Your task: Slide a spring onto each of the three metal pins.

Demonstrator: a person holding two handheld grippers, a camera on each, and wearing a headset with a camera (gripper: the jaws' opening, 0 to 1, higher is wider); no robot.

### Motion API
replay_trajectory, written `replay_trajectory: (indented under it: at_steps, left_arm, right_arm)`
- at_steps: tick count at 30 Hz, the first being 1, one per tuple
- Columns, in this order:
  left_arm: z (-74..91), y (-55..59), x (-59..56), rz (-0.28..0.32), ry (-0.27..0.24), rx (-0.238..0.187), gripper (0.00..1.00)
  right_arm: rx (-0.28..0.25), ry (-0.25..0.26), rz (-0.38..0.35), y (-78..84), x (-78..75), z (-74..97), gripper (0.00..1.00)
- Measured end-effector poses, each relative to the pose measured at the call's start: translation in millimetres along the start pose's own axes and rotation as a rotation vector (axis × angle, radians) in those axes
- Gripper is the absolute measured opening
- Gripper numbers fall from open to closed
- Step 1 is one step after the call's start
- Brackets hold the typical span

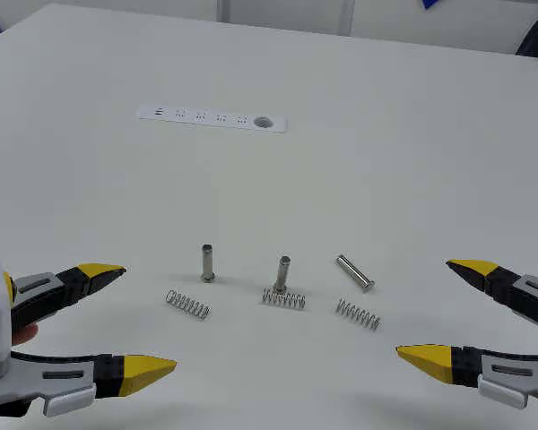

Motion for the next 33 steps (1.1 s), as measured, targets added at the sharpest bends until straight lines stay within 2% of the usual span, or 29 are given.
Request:
replay_trajectory:
  at_steps: [26, 33]
  left_arm:
    - [1.7, -1.0, -0.4, 0.01, -0.003, -0.005, 0.79]
    - [2.0, -1.0, -1.0, 0.012, -0.004, -0.007, 0.79]
  right_arm:
    - [0.016, 0.014, -0.016, 4.4, -1.3, -0.1, 0.76]
    - [0.013, 0.02, -0.031, 0.9, -4.2, 0.3, 0.75]
Point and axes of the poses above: the centre of the closed fingertips' face, and the gripper's own axes: z roughly backward along the fingers, x roughly to its left, y roughly out of its underside, the point moved 4 cm from there along z, roughly backward along the fingers, and after that the axes turned 3 degrees about -z, right-handed, at the moved point
